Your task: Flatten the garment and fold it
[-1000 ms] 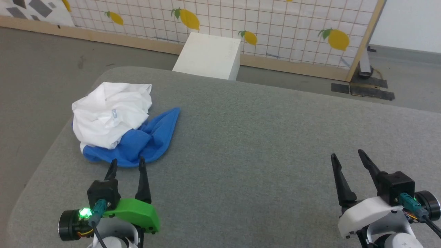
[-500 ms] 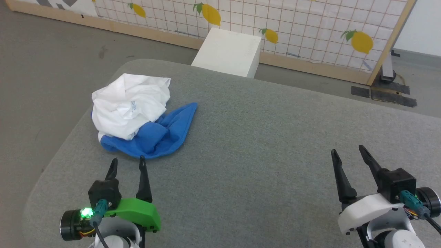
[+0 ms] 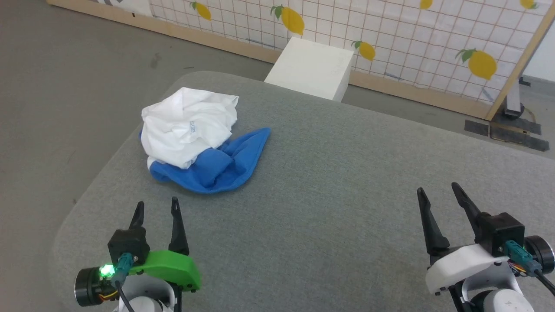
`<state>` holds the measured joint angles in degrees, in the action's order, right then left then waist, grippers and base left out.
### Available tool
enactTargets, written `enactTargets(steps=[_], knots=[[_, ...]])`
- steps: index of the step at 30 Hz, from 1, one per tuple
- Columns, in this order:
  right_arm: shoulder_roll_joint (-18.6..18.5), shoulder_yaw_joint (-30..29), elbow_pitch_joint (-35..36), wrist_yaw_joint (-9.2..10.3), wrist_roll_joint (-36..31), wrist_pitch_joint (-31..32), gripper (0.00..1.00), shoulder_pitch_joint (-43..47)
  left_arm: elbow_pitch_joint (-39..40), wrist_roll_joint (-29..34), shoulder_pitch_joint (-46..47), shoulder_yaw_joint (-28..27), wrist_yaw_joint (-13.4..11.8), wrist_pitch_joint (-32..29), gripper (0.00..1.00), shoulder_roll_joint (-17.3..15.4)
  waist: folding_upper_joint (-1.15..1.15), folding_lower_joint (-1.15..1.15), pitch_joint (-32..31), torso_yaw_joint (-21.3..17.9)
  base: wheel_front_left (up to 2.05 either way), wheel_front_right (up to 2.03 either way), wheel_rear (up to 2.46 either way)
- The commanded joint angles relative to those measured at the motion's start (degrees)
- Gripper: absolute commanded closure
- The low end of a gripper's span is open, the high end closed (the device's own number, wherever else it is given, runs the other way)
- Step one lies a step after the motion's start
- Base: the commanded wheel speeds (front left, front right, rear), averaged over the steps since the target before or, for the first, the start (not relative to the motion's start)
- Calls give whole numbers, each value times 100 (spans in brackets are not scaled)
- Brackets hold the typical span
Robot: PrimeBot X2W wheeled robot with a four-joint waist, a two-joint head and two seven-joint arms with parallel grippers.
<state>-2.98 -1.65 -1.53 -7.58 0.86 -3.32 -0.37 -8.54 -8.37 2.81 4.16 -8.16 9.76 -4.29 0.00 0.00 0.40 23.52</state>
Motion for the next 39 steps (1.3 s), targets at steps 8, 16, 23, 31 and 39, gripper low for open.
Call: enactTargets(steps=[8,16,23,31,39], knots=[[8,-38,-10,7,20,-84,0,-151,-108,-134,167,34,-117,153,0,-60,0,0,44,226,0,0,0],[8,-80,10,7,30,-106,0,-170,-189,-218,210,74,-203,247,0,-58,0,0,75,458,0,0,0],[9,-83,-6,8,57,-136,0,-201,-245,-292,225,100,-277,330,0,-59,0,0,86,662,0,0,0],[10,-81,-34,8,67,-156,0,-217,-301,-363,238,105,-364,424,0,-68,0,0,87,852,0,0,0],[11,-95,-25,9,49,-165,0,-233,-370,-446,254,111,-446,518,0,-69,0,0,99,1034,0,0,0]])
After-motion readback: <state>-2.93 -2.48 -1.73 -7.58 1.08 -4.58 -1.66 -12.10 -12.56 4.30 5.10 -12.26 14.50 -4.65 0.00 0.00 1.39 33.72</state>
